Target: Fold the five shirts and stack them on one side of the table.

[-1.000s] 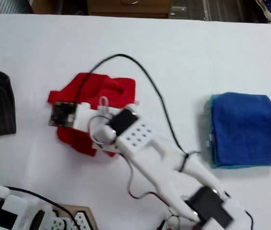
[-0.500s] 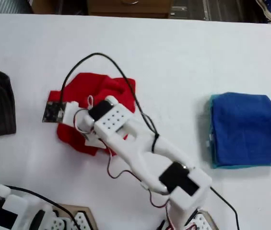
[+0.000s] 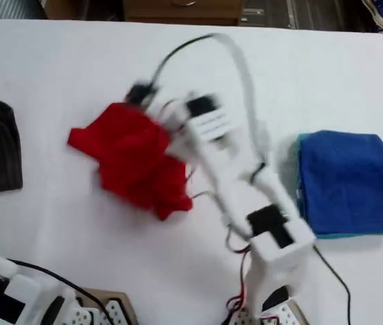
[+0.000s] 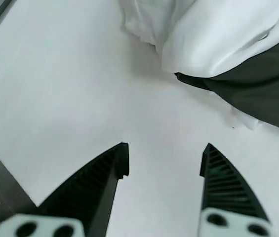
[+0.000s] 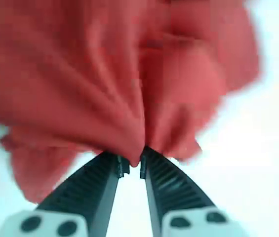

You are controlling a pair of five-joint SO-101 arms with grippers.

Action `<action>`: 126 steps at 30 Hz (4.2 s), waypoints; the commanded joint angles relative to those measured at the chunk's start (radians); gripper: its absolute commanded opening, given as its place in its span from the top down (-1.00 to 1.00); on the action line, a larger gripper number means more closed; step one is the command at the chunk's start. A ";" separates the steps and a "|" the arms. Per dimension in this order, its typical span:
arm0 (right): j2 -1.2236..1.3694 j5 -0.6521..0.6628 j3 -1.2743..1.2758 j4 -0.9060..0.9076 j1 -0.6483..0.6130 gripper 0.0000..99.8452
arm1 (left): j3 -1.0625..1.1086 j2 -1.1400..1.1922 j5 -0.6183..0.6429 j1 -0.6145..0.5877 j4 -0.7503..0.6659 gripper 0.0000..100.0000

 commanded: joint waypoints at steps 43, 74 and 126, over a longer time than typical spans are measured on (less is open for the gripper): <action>-0.556 -0.103 0.509 -0.007 0.007 0.51 | -0.050 0.411 0.408 0.942 -0.196 0.49; -0.177 -0.092 0.359 -0.309 0.277 0.93 | -0.151 0.520 0.634 0.950 -0.137 0.49; -0.004 -0.091 -0.233 0.013 0.312 0.96 | -0.154 0.522 0.631 0.950 -0.137 0.49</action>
